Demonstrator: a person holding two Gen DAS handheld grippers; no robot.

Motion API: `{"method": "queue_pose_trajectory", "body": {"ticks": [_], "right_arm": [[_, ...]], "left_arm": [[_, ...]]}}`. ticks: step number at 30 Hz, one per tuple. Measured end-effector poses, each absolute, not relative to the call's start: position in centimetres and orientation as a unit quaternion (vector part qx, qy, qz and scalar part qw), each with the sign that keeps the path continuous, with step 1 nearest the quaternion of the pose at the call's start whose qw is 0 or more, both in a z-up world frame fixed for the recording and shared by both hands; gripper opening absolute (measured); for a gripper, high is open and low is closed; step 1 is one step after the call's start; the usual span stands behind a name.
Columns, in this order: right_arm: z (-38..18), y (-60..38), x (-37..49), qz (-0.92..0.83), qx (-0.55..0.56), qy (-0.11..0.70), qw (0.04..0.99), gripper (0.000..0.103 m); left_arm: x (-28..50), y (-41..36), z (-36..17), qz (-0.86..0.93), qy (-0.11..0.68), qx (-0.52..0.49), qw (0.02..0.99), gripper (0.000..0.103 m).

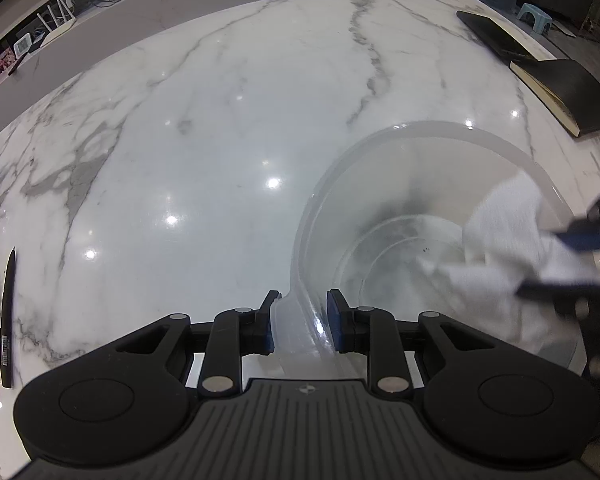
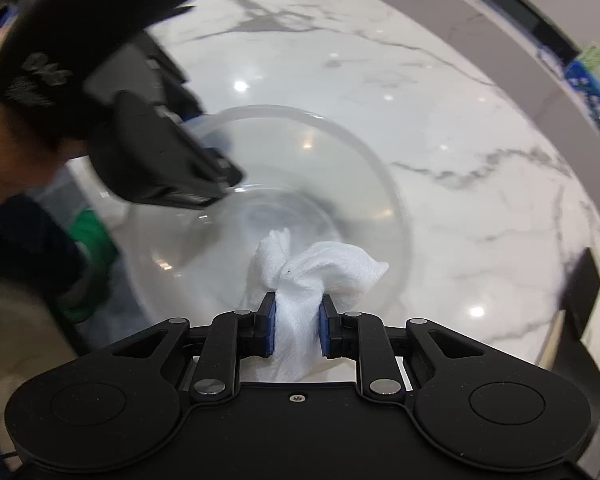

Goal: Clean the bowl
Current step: 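Wipe the cloth along the inner wall toward the left gripper with the right gripper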

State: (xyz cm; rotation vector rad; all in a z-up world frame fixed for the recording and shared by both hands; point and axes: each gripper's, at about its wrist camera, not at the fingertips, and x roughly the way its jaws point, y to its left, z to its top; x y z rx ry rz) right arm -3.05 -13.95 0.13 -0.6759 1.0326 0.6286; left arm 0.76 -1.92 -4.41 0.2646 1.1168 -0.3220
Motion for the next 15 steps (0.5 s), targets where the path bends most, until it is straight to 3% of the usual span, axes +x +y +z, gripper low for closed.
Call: {"method": "queue_pose_trajectory", "body": {"ticks": [15], "right_arm": [[-0.4, -14.2, -0.5, 0.248, -0.260, 0.437, 0.825, 0.017]], "left_arm": [[0.3, -2.0, -4.4, -0.159, 0.525, 0.125, 0.827, 0.024]]}}
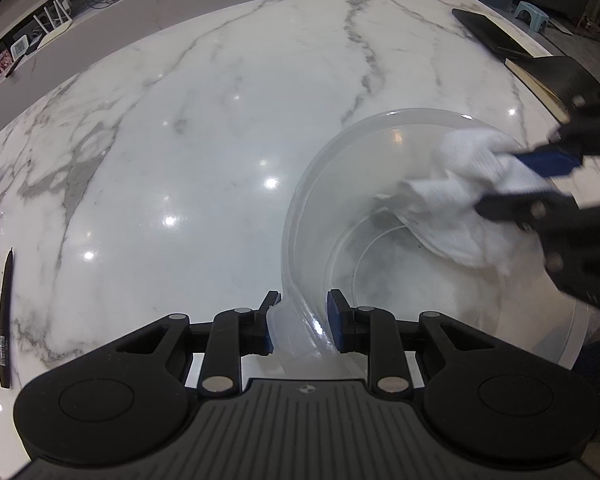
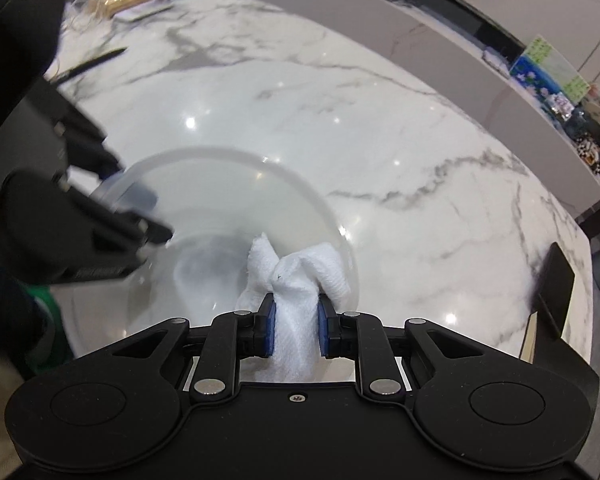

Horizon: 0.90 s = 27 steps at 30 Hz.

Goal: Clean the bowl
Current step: 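Wipe the cloth along the inner wall toward the left gripper with the right gripper, then lift the cloth and wipe the bowl rim with the right gripper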

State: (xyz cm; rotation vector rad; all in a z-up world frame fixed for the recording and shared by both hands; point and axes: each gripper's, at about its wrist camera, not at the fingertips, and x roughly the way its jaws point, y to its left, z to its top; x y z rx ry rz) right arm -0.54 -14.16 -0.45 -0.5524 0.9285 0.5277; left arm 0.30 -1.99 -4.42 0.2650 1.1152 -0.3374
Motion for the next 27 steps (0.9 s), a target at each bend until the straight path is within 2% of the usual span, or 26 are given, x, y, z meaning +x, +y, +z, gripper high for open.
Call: {"method": "queue_pose_trajectory", "body": {"ticks": [9, 27], "right_arm": [[0.0, -13.6, 0.9, 0.271, -0.203, 0.410, 0.847, 0.018], [0.0, -11.9, 2.3, 0.314, -0.123, 0.416, 0.844, 0.018]], "left_arm": [[0.2, -2.0, -4.5, -0.161, 0.523, 0.128, 0.827, 0.024], [-0.1, -2.5, -4.7, -0.168, 0.521, 0.139, 0.825, 0.027]]}}
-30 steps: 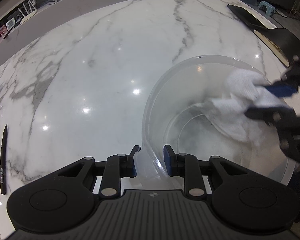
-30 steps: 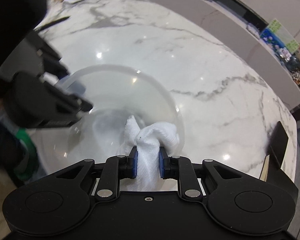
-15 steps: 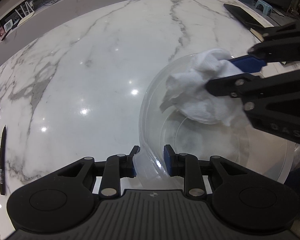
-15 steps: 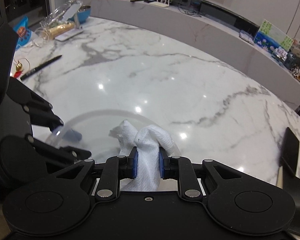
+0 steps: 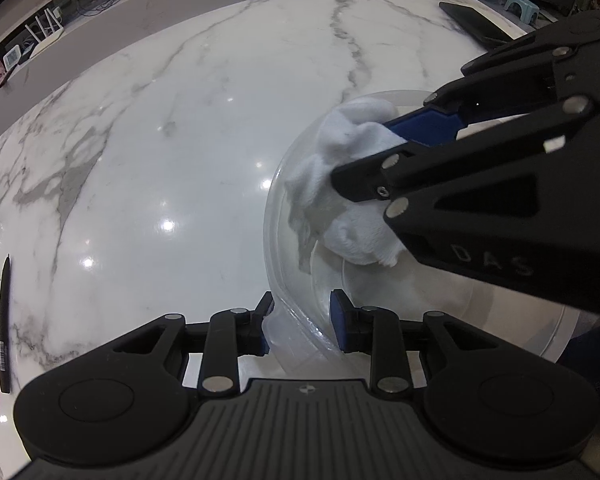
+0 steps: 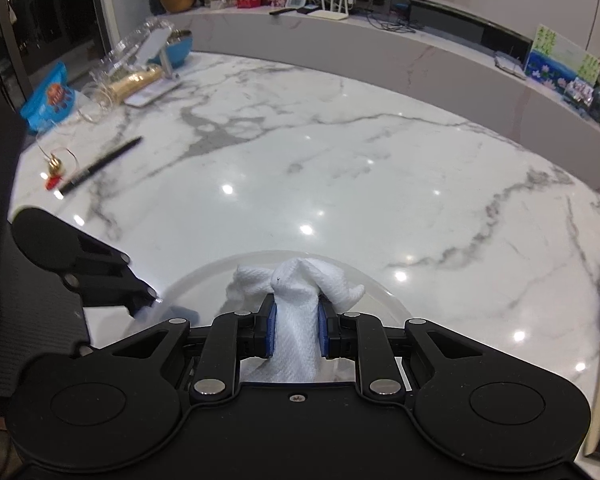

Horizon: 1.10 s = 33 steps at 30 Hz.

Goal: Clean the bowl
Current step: 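Lift the cloth and wipe the bowl rim with the right gripper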

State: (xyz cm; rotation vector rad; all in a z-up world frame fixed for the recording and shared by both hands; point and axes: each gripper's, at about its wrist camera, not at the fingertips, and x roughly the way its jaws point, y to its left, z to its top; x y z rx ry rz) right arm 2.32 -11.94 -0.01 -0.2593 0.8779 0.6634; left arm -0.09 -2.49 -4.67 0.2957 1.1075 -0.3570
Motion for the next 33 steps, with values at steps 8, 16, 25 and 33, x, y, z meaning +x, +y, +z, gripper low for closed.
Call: {"method": "queue_pose_trajectory", "body": {"ticks": [8, 16, 25, 33], "right_arm": [[1.4, -12.6, 2.1, 0.330, -0.097, 0.394, 0.852, 0.018], [3.2, -14.3, 2.7, 0.339, -0.052, 0.369, 0.864, 0.018], [2.1, -13.2, 2.8, 0.330, -0.073, 0.377, 0.862, 0.018], [1.8, -13.3, 2.6, 0.266, -0.126, 0.380, 0.877, 0.017]], "left_arm": [[0.1, -2.4, -4.7, -0.166, 0.522, 0.138, 0.825, 0.027], [-0.5, -3.0, -4.5, -0.165, 0.520, 0.143, 0.826, 0.027], [0.8, -2.3, -5.1, -0.166, 0.521, 0.143, 0.825, 0.027], [1.3, -2.2, -5.6, -0.166, 0.521, 0.143, 0.825, 0.027]]}}
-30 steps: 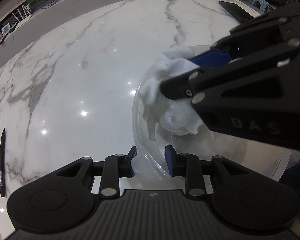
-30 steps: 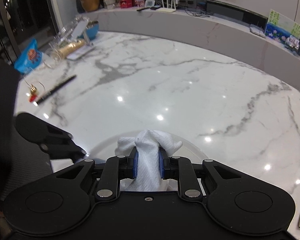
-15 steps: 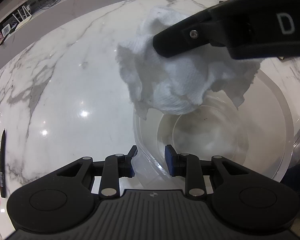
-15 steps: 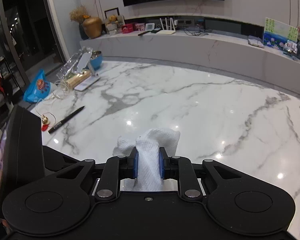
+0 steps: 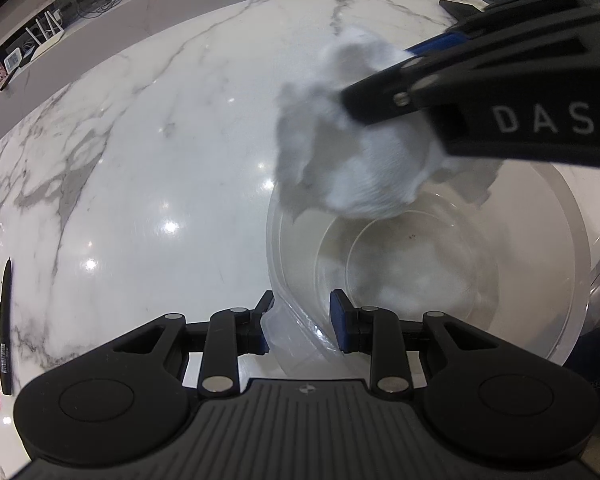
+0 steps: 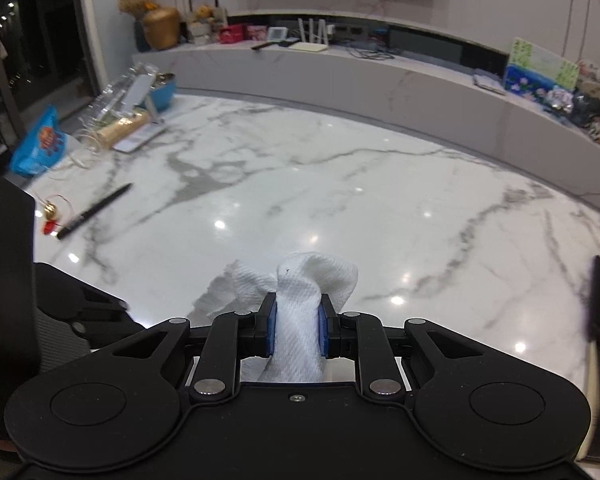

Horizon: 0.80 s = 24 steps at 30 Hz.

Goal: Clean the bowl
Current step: 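Lift the cloth and wipe the bowl rim with the right gripper, then wipe the cloth around the inner wall below the rim with the right gripper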

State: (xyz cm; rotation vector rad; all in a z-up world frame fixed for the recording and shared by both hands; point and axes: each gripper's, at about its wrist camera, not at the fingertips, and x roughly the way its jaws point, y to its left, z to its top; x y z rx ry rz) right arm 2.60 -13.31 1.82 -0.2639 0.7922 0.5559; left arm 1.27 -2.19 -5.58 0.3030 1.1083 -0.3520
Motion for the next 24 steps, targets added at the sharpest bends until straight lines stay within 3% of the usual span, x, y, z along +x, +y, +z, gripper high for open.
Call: {"method": "queue_pose_trajectory", "body": {"ticks": [10, 14, 24], "right_arm": [[2.2, -15.6, 1.5, 0.210, -0.162, 0.407, 0.874, 0.017], [2.3, -15.9, 1.3, 0.209, -0.165, 0.411, 0.872, 0.017], [2.1, -15.1, 1.7, 0.244, -0.153, 0.386, 0.876, 0.017]], "left_arm": [[1.8, -2.1, -6.0, -0.170, 0.526, 0.143, 0.821, 0.025], [1.9, -2.2, -6.2, -0.175, 0.527, 0.144, 0.819, 0.017], [1.4, -2.3, -6.1, -0.179, 0.525, 0.144, 0.820, 0.017]]}}
